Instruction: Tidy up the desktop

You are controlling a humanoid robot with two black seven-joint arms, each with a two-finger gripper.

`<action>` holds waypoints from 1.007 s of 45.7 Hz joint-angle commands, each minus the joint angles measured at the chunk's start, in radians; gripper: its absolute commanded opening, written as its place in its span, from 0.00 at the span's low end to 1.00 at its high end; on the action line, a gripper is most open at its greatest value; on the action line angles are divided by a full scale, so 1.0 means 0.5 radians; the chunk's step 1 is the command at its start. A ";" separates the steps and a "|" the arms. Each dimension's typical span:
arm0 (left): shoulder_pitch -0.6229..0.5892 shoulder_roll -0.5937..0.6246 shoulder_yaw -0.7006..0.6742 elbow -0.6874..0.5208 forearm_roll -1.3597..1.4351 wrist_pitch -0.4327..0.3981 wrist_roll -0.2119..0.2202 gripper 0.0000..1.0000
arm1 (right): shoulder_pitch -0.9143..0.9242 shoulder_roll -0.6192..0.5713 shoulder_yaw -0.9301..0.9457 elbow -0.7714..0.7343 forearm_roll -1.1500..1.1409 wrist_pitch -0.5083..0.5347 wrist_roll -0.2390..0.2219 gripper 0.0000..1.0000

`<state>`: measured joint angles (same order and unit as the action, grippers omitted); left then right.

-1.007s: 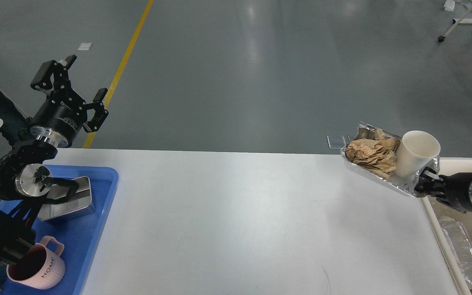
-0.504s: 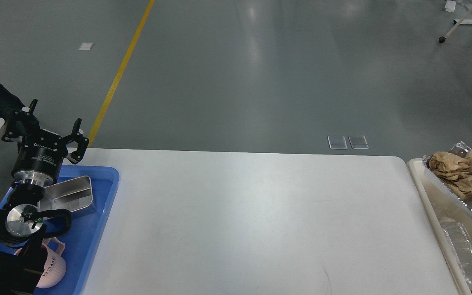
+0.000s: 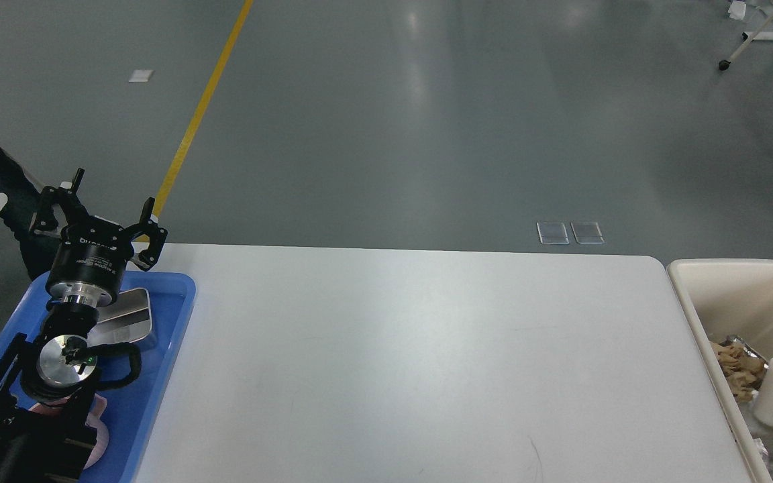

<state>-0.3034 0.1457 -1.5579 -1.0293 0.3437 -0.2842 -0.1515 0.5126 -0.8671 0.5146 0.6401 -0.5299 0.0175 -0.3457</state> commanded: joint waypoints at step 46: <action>0.232 0.031 0.020 -0.061 0.003 0.084 0.024 0.97 | -0.223 1.080 1.606 0.884 0.830 0.250 0.651 1.00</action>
<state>-0.2154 0.1646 -1.5478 -1.0426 0.3451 -0.2403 -0.1407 0.5057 -0.3915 1.2518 0.9313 -0.1087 0.1352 -0.0764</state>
